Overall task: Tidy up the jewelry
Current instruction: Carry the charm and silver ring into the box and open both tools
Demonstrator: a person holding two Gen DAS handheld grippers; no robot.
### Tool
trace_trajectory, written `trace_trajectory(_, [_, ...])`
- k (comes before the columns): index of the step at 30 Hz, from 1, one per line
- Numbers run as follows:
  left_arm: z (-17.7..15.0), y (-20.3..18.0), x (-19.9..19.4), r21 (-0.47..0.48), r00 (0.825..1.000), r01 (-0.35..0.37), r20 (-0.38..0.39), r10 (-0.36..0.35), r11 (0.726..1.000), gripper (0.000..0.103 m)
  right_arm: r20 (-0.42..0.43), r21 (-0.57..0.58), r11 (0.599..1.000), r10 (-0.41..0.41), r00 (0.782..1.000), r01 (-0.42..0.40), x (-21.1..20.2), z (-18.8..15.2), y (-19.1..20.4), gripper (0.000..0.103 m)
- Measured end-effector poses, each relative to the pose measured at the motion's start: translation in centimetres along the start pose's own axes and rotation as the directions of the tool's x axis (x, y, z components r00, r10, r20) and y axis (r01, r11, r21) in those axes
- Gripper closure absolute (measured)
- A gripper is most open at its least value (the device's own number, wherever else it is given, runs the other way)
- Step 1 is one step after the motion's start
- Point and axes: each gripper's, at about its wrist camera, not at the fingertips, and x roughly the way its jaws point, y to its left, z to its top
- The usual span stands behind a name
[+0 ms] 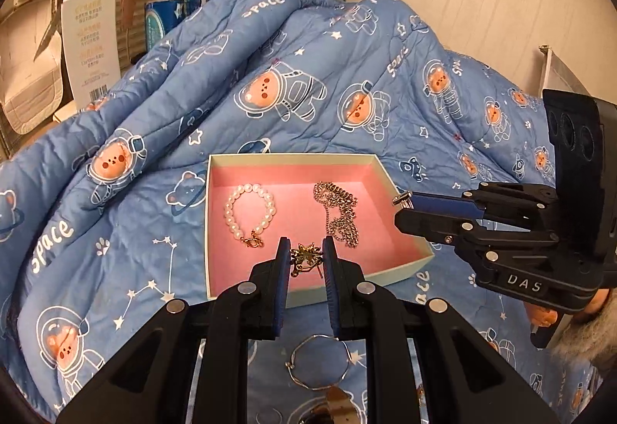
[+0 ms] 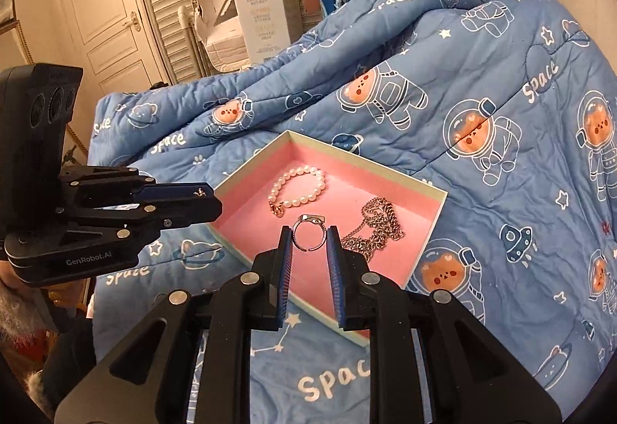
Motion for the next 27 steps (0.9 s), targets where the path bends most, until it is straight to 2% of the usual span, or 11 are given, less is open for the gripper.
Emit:
trace_trajectory(3, [0.8,0.9,2.3,-0.024,0.998,-0.011,-0.056,0.010,1.000,0.087,-0.043,-0.002,1.000,-0.023,0.999,0.023,2.3,0.7,-0.7,0.084])
trace_trajectory(8, [1.5,0.7,5.4,0.023,0.992,-0.034,-0.119,0.036,0.999,0.087,-0.106,0.069,0.996,-0.049,0.993,0.057,5.7,1.8,-2.8,0.084])
trace_trajectory(13, [1.5,0.6,7.5,0.039,0.984,-0.027,-0.175,0.033,0.999,0.087,-0.168,0.114,0.993,-0.019,0.986,0.038,8.5,3.0,-3.7,0.084])
trace_trajectory(18, [1.5,1.0,8.5,0.018,0.980,-0.017,-0.197,0.020,1.000,0.087,-0.205,0.129,0.990,-0.022,0.979,0.049,10.3,3.7,-3.8,0.084])
trace_trajectory(20, [1.4,0.9,8.9,0.036,0.977,-0.029,-0.212,0.036,0.999,0.087,-0.224,0.136,0.989,-0.033,0.974,0.064,11.0,3.8,-3.9,0.084])
trace_trajectory(27, [1.2,0.3,10.0,0.063,0.971,-0.036,-0.233,0.050,0.997,0.087,-0.278,0.083,0.993,-0.056,0.959,0.082,12.9,3.8,-2.9,0.084])
